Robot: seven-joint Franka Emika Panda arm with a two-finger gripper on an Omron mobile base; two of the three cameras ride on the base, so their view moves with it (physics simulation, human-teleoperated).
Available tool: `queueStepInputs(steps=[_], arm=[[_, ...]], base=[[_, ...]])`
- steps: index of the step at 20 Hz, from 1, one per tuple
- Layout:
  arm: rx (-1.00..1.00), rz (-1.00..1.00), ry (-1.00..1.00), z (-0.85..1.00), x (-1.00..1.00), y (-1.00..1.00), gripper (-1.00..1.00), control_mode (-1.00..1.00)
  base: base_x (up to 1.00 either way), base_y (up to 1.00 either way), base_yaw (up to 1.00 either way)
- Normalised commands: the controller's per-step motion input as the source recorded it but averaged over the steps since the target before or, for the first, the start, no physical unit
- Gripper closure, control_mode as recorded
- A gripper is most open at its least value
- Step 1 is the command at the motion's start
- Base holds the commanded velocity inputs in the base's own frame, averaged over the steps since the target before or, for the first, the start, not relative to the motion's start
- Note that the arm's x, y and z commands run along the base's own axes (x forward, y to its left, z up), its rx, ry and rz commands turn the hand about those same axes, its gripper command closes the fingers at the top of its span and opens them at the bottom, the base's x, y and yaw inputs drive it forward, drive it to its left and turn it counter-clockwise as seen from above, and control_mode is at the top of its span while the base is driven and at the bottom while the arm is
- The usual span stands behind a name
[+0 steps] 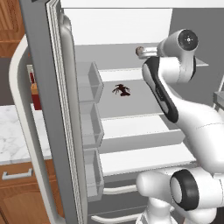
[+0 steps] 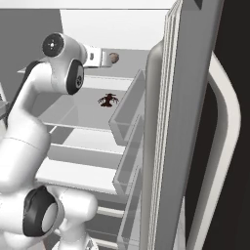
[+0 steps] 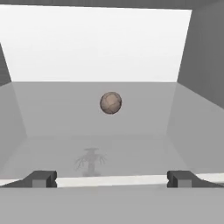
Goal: Pick the egg and butter from the fridge and place them by the bowl for mixing.
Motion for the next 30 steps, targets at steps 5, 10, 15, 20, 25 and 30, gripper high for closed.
queueStepInputs(steps=[5,10,15,20,25,30], arm=[[0.0,0.0,0.02,0.0,0.42,-0.07,-1.0,-1.0],[0.0,0.0,0.19,0.05,0.34,-0.08,-1.0,-1.0],[0.0,0.0,0.08,0.0,0.25,0.0,-1.0,-1.0],[-0.01,0.0,0.0,-0.06,0.15,0.0,-1.0,-1.0],[0.0,0.0,0.0,-0.05,0.31,0.0,-1.0,-1.0],[-0.01,0.0,0.0,-0.07,0.36,0.03,-1.0,-1.0]], base=[[0.0,0.0,0.0],[0.0,0.0,0.0],[0.0,0.0,0.0],[0.0,0.0,0.0],[0.0,0.0,0.0],[0.0,0.0,0.0]])
